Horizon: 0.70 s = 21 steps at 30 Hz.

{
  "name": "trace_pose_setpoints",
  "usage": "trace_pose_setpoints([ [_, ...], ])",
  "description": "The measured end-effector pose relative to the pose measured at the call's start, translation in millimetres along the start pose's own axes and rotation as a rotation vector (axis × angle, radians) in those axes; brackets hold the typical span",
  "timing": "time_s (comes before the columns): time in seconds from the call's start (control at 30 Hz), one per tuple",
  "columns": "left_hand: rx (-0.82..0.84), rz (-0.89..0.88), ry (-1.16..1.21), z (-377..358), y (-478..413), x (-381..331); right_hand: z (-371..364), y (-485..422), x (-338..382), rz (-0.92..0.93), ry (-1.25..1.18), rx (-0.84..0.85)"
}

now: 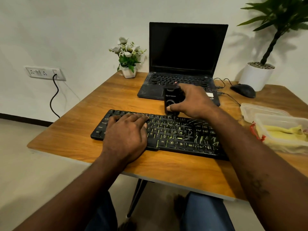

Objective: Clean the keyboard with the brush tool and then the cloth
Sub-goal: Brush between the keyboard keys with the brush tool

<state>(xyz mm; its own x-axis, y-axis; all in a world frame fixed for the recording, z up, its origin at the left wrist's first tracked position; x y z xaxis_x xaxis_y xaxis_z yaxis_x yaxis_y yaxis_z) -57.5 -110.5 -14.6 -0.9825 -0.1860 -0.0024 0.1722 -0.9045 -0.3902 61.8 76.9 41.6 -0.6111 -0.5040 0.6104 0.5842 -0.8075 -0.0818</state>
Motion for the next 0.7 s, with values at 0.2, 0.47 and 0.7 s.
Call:
trace_pose_setpoints([
  [0.2,0.01,0.015,-0.013,-7.3,-9.6,-2.3,15.5,-1.3,-22.2,-0.03,-0.045,-0.028],
  [0.47,-0.016,-0.009,-0.027,-5.4,-12.9,-7.1,12.5,-1.6,-32.9,-0.035,-0.122,-0.012],
  [0.7,0.015,-0.153,0.03,-10.2,-19.7,-19.4,22.1,2.6,-38.0,-0.04,-0.106,-0.105],
])
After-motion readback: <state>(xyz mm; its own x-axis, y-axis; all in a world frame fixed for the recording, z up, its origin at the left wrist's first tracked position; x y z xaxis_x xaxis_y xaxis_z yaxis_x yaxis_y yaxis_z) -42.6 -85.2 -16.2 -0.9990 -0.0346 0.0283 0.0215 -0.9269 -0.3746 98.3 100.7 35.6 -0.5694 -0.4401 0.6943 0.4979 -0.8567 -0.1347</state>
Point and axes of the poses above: each hand's wrist, its own y-axis away from the middle knuckle, its own z-axis out of the back of the hand, x = y × z, the point moved 6 cm from there along -y, towards the middle knuckle, and after that the axes turned 13 degrees about -z, right-handed, at the moved point
